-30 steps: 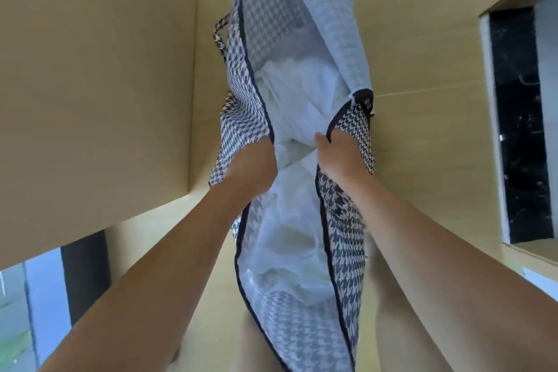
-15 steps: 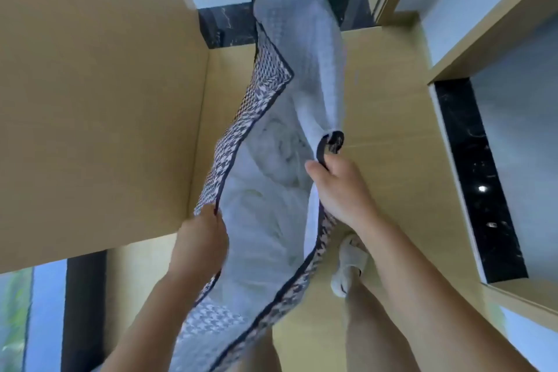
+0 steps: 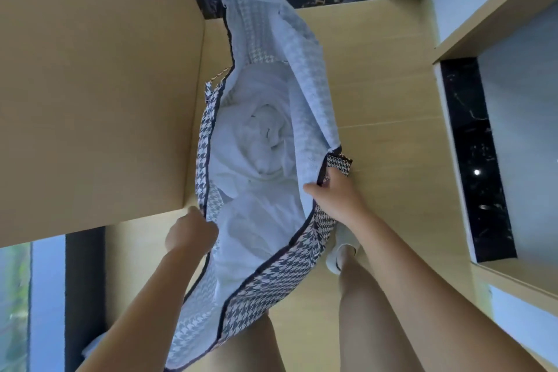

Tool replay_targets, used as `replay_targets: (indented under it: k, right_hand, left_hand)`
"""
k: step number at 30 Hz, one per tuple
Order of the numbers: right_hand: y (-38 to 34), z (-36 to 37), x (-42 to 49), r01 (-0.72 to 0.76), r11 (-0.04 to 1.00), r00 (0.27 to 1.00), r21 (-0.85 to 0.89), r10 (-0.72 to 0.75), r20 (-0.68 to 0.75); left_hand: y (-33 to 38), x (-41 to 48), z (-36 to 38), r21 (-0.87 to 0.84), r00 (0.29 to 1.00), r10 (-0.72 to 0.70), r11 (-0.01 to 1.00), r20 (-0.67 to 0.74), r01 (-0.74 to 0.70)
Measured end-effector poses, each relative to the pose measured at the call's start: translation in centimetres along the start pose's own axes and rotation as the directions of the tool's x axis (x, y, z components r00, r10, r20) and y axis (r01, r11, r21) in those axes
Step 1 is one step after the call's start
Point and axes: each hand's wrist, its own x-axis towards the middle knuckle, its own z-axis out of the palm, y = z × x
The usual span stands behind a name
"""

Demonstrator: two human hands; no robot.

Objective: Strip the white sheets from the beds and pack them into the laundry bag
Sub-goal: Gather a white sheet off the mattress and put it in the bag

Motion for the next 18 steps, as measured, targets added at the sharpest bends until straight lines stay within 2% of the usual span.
replay_targets:
  k: [2, 4, 5, 6, 8, 10, 13, 15, 18]
  right_hand:
    - [0.1, -0.3, 0.8, -0.071, 0.982, 0.996, 0.174, 0.079, -0.036]
    - [0.2, -0.6, 2.3, -0.158, 0.919, 0.984, 0.36, 0.176, -0.017]
    - [0.5, -0.8, 3.5, -0.231, 0.846, 0.97, 0.48, 0.238, 0.047]
    - [0.7, -0.9, 4.6, -0.323, 0.731, 0.944, 0.601, 0.292, 0.152]
    - [1.4, -0.8, 7.1, -0.421, 0.467, 0.906, 0.777, 0.265, 0.331]
    - [1.8, -0.6, 9.0, -0.374, 0.381, 0.925, 0.845, 0.223, 0.309]
    - [1.5, -1.2, 10.2, -0.305, 0.302, 0.94, 0.903, 0.246, 0.236]
    - [1.0, -2.2, 10.2, -0.238, 0.291, 0.961, 0.927, 0.208, 0.181]
    - [0.1, -4.0, 9.7, -0.105, 0.426, 0.983, 0.898, 0.181, 0.029]
  left_hand:
    - [1.6, 0.4, -0.7, 0.038, 0.996, 0.021, 0.999, -0.09, -0.017]
    - [3.5, 1.0, -1.7, 0.102, 0.986, 0.048, 0.994, -0.158, -0.032]
    - [4.4, 1.4, -2.1, 0.148, 0.982, 0.067, 0.988, -0.174, -0.041]
    - [5.3, 1.9, -2.5, 0.204, 0.979, 0.089, 0.978, -0.185, -0.05]
    - [6.7, 2.7, -3.4, 0.285, 0.973, 0.11, 0.957, -0.204, -0.049]
    - [7.4, 3.2, -4.1, 0.302, 0.97, 0.098, 0.953, -0.221, -0.028]
    - [8.1, 2.9, -4.2, 0.249, 0.963, 0.068, 0.969, -0.261, -0.001]
    - [9.2, 1.9, -3.8, 0.191, 0.955, 0.065, 0.982, -0.29, -0.009]
    - [12.2, -0.8, -2.7, -0.01, 0.938, 0.13, 0.99, -0.322, -0.141]
